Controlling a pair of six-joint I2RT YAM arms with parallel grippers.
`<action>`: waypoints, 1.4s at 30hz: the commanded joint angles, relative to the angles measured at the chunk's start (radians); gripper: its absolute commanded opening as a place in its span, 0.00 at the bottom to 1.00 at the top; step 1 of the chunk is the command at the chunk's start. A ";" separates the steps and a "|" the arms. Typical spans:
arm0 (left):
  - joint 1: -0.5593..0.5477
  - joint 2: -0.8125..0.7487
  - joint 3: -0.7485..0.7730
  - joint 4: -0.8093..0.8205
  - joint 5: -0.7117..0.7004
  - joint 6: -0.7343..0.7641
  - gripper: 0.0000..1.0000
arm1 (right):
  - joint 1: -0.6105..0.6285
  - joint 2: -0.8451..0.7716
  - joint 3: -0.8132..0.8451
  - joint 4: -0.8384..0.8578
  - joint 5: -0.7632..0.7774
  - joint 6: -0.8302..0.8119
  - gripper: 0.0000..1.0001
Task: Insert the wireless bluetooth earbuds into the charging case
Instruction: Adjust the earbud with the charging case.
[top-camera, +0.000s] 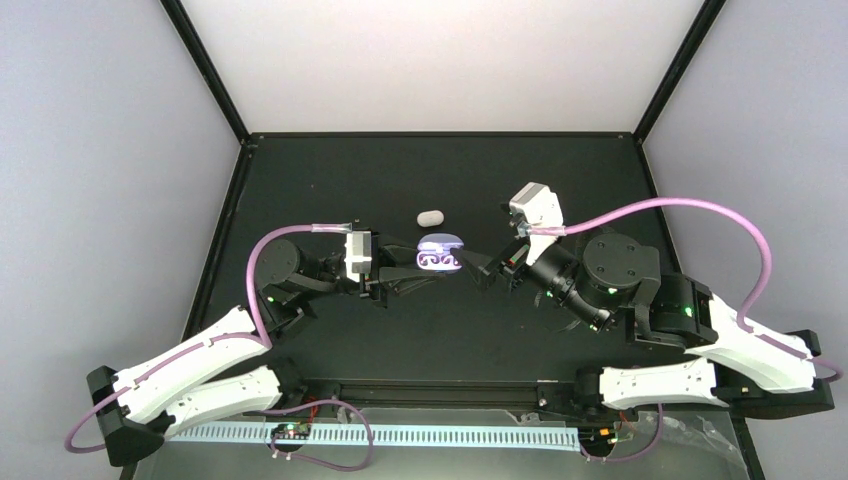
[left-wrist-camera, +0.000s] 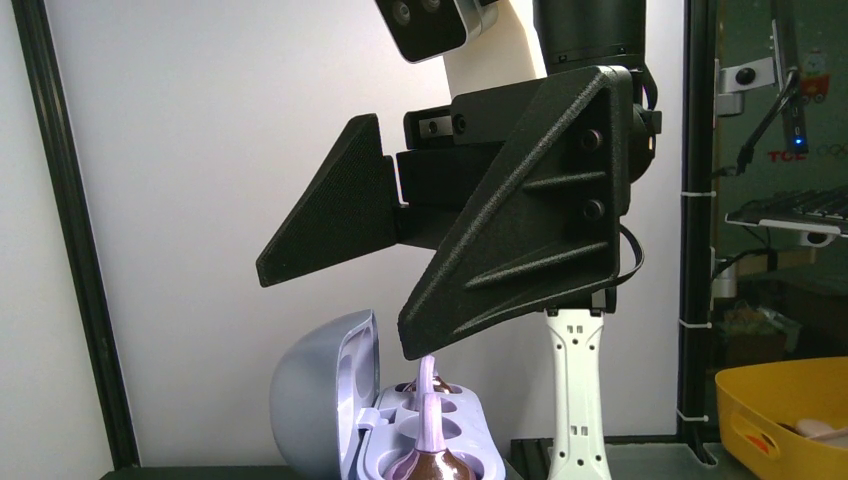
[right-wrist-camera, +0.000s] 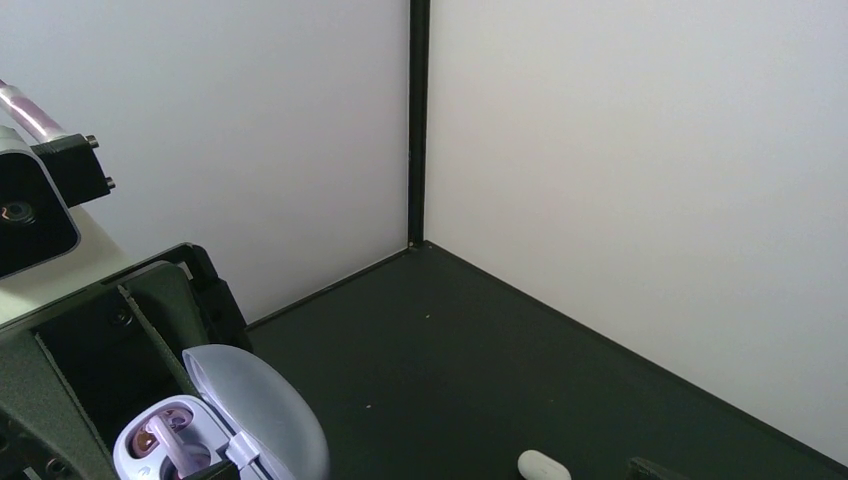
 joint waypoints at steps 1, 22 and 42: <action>-0.007 -0.020 -0.003 0.020 0.003 -0.001 0.02 | -0.004 0.000 0.002 -0.025 -0.001 -0.006 1.00; -0.007 -0.023 -0.007 0.011 -0.009 0.004 0.02 | -0.008 -0.042 0.014 0.000 -0.062 0.013 1.00; -0.007 -0.057 -0.028 -0.001 -0.009 -0.003 0.02 | -0.021 -0.025 0.018 -0.026 -0.055 0.002 1.00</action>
